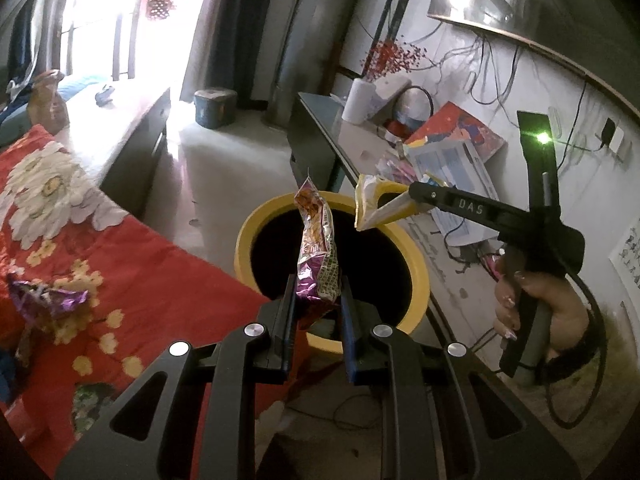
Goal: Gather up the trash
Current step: 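Carry the wrapper and snack bag over the bin and open both tools, then move both tools back toward the bedspread trash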
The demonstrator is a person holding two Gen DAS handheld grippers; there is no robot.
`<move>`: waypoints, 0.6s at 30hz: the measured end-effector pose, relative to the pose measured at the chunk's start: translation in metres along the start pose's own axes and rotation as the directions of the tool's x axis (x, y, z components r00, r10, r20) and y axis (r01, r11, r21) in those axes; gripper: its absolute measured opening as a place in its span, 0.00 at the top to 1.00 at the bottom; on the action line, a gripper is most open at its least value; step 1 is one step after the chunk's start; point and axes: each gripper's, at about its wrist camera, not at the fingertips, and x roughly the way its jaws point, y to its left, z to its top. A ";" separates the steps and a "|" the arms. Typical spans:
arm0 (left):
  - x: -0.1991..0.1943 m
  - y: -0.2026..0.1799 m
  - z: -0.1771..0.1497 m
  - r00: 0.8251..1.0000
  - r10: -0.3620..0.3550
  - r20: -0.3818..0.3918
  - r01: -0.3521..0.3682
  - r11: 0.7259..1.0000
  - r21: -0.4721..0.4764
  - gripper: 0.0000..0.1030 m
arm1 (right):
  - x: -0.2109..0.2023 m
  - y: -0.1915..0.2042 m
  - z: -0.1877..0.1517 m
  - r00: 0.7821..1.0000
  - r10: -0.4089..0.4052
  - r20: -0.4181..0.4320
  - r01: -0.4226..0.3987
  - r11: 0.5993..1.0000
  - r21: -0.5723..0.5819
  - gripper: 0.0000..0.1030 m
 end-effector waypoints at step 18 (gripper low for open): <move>0.008 0.014 0.012 0.996 0.066 0.060 -0.063 0.996 -0.059 0.16 | -0.011 -0.003 0.003 0.998 0.026 0.048 -0.028 0.999 0.046 0.34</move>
